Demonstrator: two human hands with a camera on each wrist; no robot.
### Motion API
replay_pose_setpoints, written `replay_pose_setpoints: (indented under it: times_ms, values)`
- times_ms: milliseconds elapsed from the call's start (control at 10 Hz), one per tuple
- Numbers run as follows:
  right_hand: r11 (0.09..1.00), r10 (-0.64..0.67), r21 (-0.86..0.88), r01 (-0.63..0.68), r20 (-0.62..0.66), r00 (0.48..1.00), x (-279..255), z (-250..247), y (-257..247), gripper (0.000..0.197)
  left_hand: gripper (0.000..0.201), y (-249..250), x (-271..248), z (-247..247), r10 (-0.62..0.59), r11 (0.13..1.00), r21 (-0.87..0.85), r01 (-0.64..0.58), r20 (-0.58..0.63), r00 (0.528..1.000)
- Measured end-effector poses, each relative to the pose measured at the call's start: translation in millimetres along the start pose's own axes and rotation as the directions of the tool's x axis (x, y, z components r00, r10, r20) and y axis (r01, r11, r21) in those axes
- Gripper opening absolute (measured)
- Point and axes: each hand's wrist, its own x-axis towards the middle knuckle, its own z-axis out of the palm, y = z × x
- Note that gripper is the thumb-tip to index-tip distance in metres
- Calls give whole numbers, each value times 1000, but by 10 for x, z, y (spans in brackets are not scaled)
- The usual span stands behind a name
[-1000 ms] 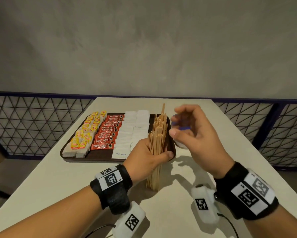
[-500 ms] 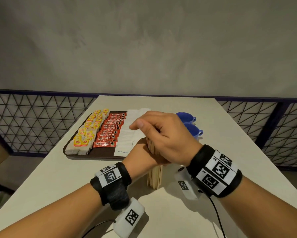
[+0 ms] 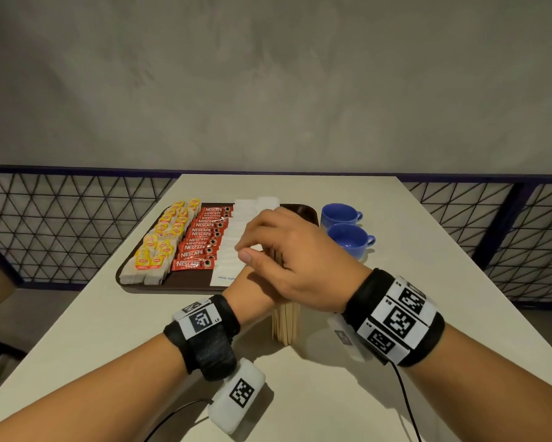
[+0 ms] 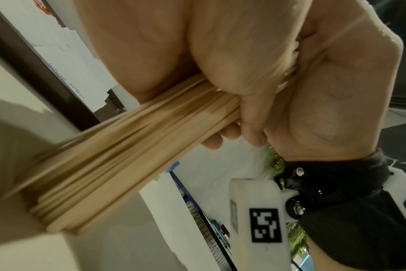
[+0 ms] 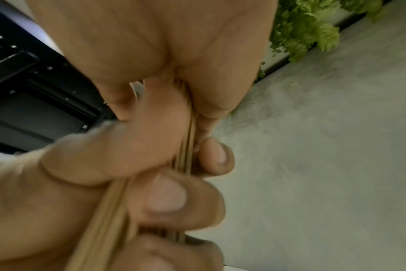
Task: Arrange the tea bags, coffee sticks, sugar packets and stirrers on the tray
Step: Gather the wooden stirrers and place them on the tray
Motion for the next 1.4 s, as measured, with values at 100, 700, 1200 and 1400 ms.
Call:
replay_pose_setpoints:
  times_ms: [100,700,1200,1400]
  values:
    - [977,74,208,-40,-160,984,-43,-58,5,31,49,-27,78,43,195,980,-40,-195,-11,981]
    - [743,368,565,-359,104,924,-104,361,116,71,27,264,36,-219,453,858,-162,-488,-209,867]
    - [848,426,277,-452,152,892,-263,293,262,13,21,323,-110,-665,675,736,197,-647,-144,724]
    - [833,432,289,-472,193,881,-198,362,208,34,41,262,-85,-520,688,600,546,-585,21,726]
